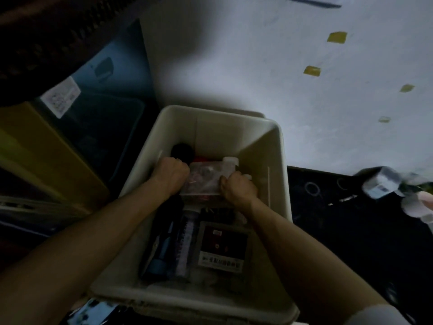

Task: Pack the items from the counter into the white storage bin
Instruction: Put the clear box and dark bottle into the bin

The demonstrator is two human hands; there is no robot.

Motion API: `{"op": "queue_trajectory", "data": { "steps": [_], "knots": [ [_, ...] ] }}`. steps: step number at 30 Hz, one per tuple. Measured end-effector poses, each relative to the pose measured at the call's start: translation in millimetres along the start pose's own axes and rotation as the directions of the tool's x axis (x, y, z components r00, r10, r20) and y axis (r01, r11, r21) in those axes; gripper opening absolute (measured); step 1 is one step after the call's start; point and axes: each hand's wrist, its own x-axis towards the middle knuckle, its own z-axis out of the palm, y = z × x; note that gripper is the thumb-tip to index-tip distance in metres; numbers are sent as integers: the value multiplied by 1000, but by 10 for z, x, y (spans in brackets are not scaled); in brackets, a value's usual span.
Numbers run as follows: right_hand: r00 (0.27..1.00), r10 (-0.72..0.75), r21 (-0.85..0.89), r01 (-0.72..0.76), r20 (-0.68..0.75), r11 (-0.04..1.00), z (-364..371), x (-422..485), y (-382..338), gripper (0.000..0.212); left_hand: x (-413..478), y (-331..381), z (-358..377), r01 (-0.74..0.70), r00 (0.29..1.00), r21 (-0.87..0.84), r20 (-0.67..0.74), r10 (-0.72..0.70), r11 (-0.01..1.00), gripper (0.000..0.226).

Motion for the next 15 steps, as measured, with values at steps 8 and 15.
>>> {"op": "queue_trajectory", "data": {
  "steps": [8, 15],
  "knots": [
    [991, -82, -164, 64, -103, 984, -372, -91, 8, 23, 160, 110, -362, 25, 959, -227, -270, -87, 974, 27],
    [904, -132, 59, 170, -407, 984, -884, -208, 170, 21, 362, 188, -816, -66, 785, -186, -616, -64, 980, 15]
  ]
}}
